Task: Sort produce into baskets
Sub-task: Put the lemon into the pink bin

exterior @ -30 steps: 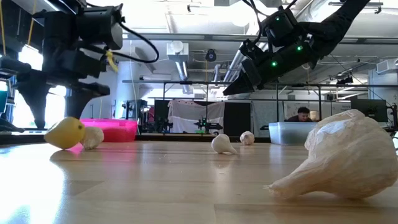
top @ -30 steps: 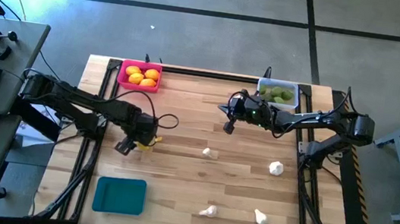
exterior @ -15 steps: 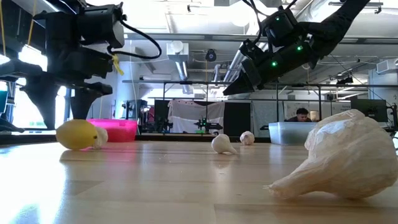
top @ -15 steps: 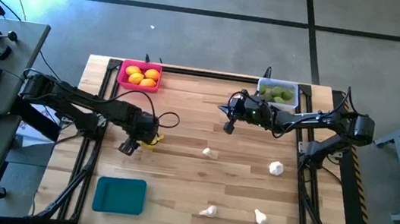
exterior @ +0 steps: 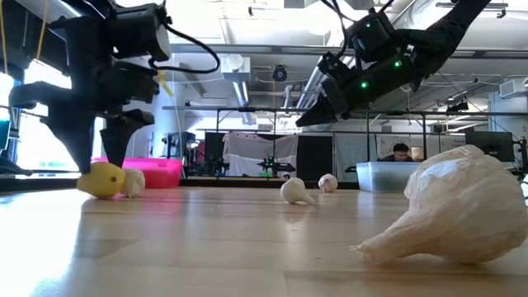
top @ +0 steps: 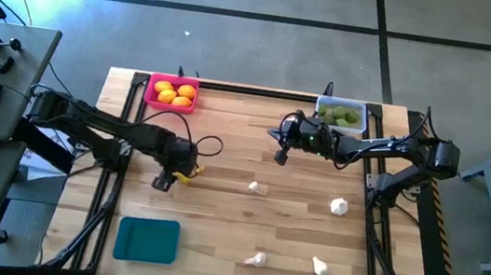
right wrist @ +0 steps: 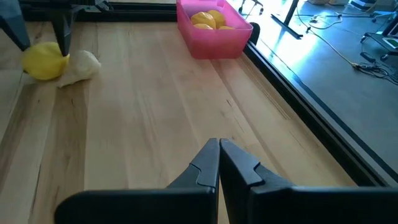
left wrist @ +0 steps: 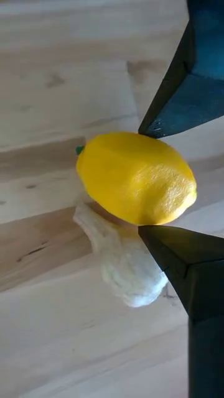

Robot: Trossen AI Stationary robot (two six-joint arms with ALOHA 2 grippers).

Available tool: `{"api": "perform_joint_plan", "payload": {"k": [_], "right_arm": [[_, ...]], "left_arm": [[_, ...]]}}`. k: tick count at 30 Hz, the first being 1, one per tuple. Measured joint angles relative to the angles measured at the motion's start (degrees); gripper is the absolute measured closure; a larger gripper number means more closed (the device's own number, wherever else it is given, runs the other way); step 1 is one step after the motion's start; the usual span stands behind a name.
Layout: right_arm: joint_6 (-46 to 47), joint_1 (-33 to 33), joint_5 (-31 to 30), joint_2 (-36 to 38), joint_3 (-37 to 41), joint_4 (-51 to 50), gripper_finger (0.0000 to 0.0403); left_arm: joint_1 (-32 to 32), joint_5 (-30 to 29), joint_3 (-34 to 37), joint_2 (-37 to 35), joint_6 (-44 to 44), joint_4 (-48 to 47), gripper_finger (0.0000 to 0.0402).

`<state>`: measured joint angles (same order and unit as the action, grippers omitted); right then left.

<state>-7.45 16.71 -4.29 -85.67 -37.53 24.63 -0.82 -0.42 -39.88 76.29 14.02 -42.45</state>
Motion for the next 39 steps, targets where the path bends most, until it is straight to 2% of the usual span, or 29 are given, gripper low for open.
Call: {"api": "perform_joint_plan", "payload": {"k": [4,14,17,24,30,35,39], "right_arm": [[-0.06,0.0,0.0,0.0,-0.01,-0.41,0.0403],[-0.08,0.0,0.02,0.0,-0.01,-0.93,0.0403],[-0.08,0.0,0.02,0.0,-0.01,-1.2,0.0403],[-0.21,0.0,0.02,0.01,-0.01,-1.27,0.0403],[-0.32,0.0,0.02,0.02,-0.01,-0.83,0.0403],[-0.52,0.0,0.02,0.01,-0.01,-0.67,0.0403],[-0.52,0.0,0.0,0.02,-0.01,-0.71,0.0403]], "left_arm": [[0.0,-2.1,0.0,1.61,2.38,0.32,0.0174],[0.02,-2.21,0.09,4.66,5.91,1.79,0.0178],[0.04,-2.22,0.01,4.36,6.65,1.41,0.0201],[1.56,-2.66,-4.81,4.23,5.32,-7.53,0.0277],[10.51,-3.49,-9.39,1.33,4.4,-13.89,0.0282],[23.63,-4.13,-11.49,0.35,0.25,-14.71,0.0282],[34.02,-8.31,-11.82,0.37,-5.92,-13.8,0.0282]]}}
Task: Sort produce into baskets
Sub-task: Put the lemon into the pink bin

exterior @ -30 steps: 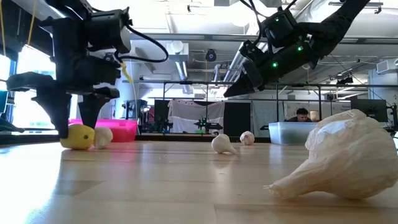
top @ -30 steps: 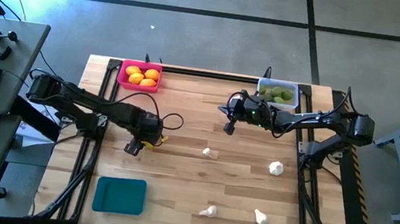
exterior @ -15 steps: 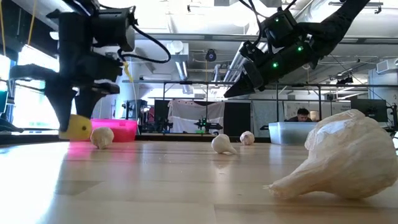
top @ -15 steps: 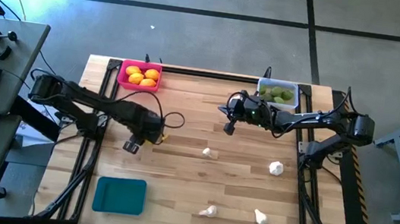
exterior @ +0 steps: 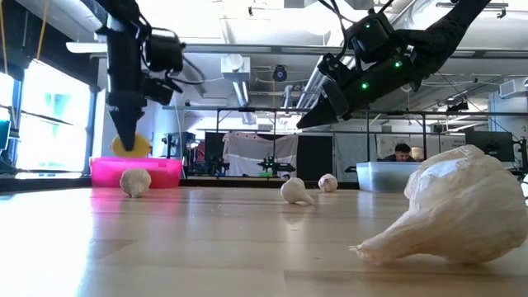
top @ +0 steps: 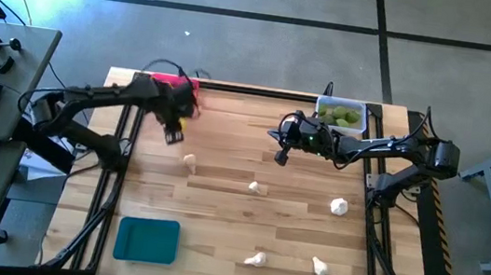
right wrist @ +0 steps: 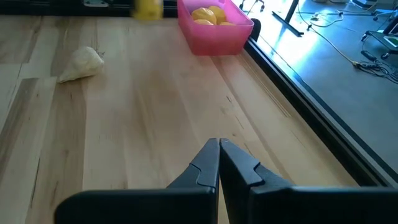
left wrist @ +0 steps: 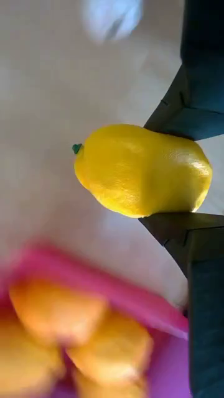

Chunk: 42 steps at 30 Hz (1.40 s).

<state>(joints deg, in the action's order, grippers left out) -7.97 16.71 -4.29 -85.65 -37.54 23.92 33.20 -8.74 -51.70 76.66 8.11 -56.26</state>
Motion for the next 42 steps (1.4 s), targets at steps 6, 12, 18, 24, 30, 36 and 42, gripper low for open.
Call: {"api": "perform_joint_plan", "payload": {"k": [6,12,18,24,30,36,42], "right_arm": [[0.0,0.0,0.02,-0.02,0.0,0.0,0.0403],[0.0,0.02,0.02,-0.02,0.0,-0.13,0.0403],[0.0,0.4,0.01,-0.02,0.0,0.45,0.0403],[0.0,1.06,0.0,-0.02,0.0,0.53,0.0403],[0.0,1.42,0.0,-0.02,0.0,0.52,0.0403],[0.39,1.42,0.0,-0.02,0.0,0.4,0.0403],[0.42,1.42,0.0,-0.02,0.0,0.3,0.0403]], "left_arm": [[10.27,-0.58,0.0,0.04,-6.65,4.99,0.0282],[14.06,-0.26,-0.89,0.04,-8.35,7.69,0.0282],[21.96,-2.47,-2.73,0.04,-15.44,13.93,0.0282],[27.71,2.71,-2.71,2.58,-16.53,15.9,0.0282],[28.45,3.17,-2.78,7.24,-15.98,18.65,0.0282],[29.12,3.02,-2.82,9.84,-13.25,19.11,0.0264],[29.04,2.98,-3.03,9.2,-10.86,17.88,0.0205]]}}
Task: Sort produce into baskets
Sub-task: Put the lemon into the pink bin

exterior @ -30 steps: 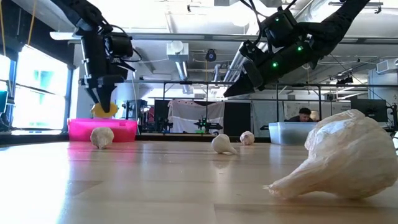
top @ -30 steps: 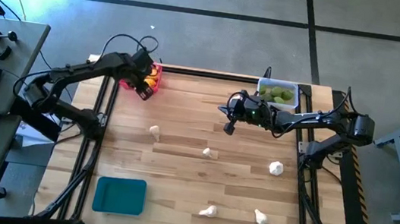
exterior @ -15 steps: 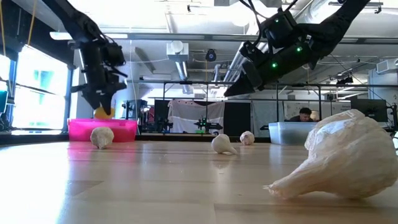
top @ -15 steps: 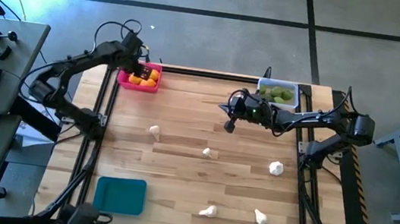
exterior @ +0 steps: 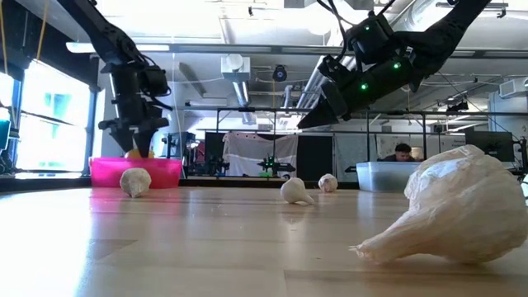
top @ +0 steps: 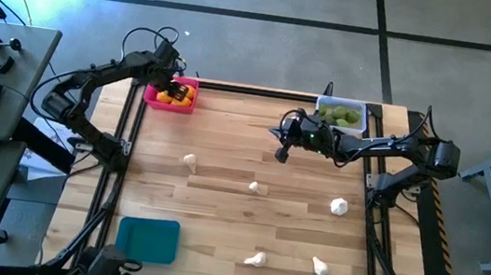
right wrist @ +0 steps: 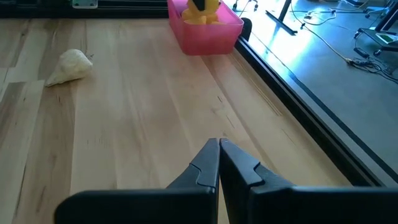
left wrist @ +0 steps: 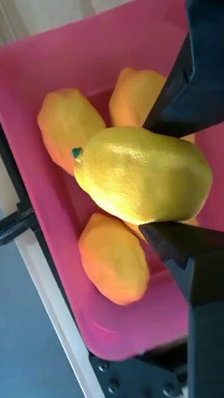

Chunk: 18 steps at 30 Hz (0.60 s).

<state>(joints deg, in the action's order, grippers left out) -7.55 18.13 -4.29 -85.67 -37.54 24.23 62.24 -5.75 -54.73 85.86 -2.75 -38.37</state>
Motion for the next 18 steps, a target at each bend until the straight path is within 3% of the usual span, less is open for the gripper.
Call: {"api": "perform_joint_plan", "payload": {"k": [8,18], "right_arm": [[0.02,0.0,0.0,0.02,0.0,0.0,0.0403],[0.04,0.0,0.0,0.0,0.0,0.0,0.0403]], "left_arm": [[-0.24,-1.85,-4.44,-1.77,2.16,-4.24,0.0167],[-1.2,-1.17,-4.64,0.71,3.97,-3.35,0.0203]]}}
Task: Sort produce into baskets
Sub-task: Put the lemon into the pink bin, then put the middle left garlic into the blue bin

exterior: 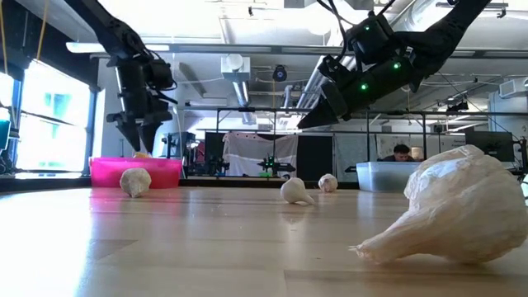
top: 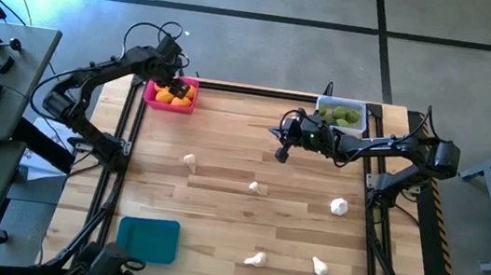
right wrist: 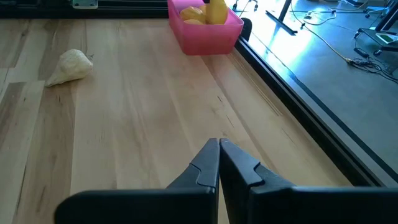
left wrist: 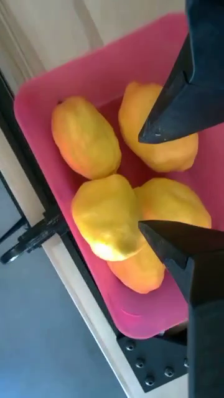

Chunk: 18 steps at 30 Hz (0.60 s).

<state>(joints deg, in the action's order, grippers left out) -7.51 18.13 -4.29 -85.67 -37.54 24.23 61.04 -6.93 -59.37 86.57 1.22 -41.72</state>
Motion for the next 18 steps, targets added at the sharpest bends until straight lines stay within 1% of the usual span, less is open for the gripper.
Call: {"api": "perform_joint_plan", "payload": {"k": [5,12,14,18], "right_arm": [[0.0,0.0,0.0,0.02,0.0,-0.02,0.0403],[0.02,0.0,-0.02,0.02,0.0,-0.02,0.0403],[0.02,0.0,0.0,0.0,0.0,-0.02,0.0403],[0.02,0.0,0.0,0.0,0.0,-0.02,0.0403]], "left_arm": [[0.0,-2.99,0.04,2.35,0.28,1.99,0.0245],[-0.44,-1.53,0.04,5.68,1.94,4.12,0.0301],[-1.06,-1.27,0.11,5.65,2.16,4.27,0.0314],[-1.96,-1.25,0.11,2.94,2.51,5.67,0.0338]]}}
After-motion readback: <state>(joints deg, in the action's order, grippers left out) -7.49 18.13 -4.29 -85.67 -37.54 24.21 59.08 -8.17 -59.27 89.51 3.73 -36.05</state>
